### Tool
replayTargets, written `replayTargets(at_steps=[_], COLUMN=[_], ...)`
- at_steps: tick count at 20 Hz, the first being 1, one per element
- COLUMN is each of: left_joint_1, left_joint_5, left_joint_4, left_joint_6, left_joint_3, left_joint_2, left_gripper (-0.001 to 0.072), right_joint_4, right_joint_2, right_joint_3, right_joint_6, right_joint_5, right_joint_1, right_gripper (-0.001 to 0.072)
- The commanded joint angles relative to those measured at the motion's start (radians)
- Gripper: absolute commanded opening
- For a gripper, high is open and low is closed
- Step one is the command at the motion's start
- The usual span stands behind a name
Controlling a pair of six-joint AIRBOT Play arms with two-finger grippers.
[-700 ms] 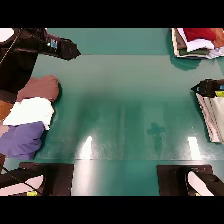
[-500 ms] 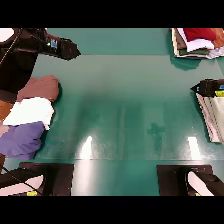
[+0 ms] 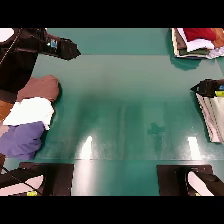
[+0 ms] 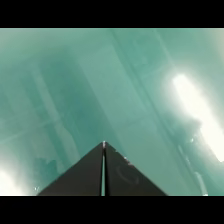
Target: Fold the shirts.
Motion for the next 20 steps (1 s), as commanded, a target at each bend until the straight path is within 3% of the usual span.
replayTargets(at_steps=[1, 3, 6, 8, 10, 11, 16, 20], left_joint_1=[0.0, 0.015, 0.12, 0.246, 0.341, 0.382, 0.448, 0.448], left_joint_5=[0.049, 0.058, -0.046, -0.057, -0.032, 0.0, 0.296, 0.328], left_joint_4=[0.003, 0.156, 0.49, 0.495, 0.473, 0.466, 0.449, 0.445], left_joint_6=[0.006, -0.012, -0.15, -0.165, -0.175, -0.19, -0.187, -0.187], left_joint_3=[0.0, 0.0, -0.001, -0.038, -0.122, -0.182, -0.472, -0.484], left_joint_2=[-0.001, 0.001, -0.001, -0.001, -0.001, -0.002, -0.017, -0.156], left_gripper=[0.0025, 0.0026, 0.0026, 0.0046, 0.0626, 0.0654, 0.0654, 0.0654], right_joint_4=[0.0, 0.0, 0.0, 0.001, 0.001, 0.002, 0.003, 0.01], right_joint_2=[0.0, 0.0, 0.0, 0.0, 0.0, 0.0, 0.0, 0.0], right_joint_3=[0.0, 0.0, 0.0, 0.0, 0.0, 0.0, -0.001, -0.001], right_joint_6=[0.0, 0.0, 0.0, 0.001, 0.001, 0.001, 0.001, 0.001], right_joint_5=[0.007, 0.007, 0.014, 0.017, 0.018, 0.019, 0.024, 0.024], right_joint_1=[0.001, 0.001, 0.001, 0.001, 0.001, 0.001, 0.001, 0.001], right_gripper=[0.0019, 0.0018, 0.0018, 0.0019, 0.0018, 0.0018, 0.0018, 0.0018])
